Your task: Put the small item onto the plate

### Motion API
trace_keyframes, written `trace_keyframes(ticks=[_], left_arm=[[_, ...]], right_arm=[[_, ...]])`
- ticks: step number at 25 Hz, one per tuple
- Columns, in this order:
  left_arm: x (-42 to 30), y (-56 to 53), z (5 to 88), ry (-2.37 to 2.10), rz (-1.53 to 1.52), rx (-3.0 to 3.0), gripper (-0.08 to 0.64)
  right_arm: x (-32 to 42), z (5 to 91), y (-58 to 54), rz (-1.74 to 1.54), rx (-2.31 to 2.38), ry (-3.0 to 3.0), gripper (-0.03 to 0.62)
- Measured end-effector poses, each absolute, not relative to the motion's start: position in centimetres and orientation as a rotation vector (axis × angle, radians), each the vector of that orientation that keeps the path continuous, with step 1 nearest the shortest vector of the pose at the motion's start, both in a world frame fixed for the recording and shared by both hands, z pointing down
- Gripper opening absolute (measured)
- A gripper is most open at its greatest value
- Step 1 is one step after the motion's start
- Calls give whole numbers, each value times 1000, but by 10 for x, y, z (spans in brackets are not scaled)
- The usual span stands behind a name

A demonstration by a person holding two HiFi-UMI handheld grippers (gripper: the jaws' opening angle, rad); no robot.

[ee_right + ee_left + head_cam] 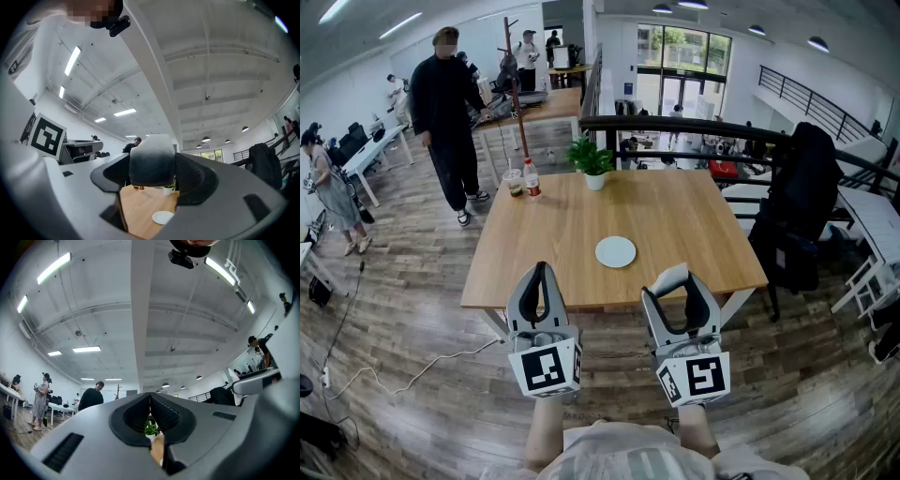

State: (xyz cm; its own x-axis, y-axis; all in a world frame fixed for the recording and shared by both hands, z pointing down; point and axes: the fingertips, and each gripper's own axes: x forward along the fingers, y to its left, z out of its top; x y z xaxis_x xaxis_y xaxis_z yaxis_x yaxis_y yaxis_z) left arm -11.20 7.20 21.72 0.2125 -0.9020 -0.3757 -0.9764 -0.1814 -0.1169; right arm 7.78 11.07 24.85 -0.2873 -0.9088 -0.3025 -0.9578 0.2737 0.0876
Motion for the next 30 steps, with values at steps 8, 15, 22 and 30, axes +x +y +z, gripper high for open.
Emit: trace_keyframes(ticks=[8, 15, 22, 30], left_arm=[[-108, 75, 225, 1741, 300, -2203, 9], [-109, 77, 224, 1743, 308, -2207, 9], [-131, 78, 221, 1813, 325, -2169, 9], [-169, 83, 229, 1872, 339, -2135, 9]], right_arm=[[75, 251, 111, 363, -1753, 2353, 310], [74, 249, 115, 362, -1737, 2353, 310], [69, 248, 106, 293, -1687, 2353, 310], [56, 237, 103, 298, -1624, 2339, 310]])
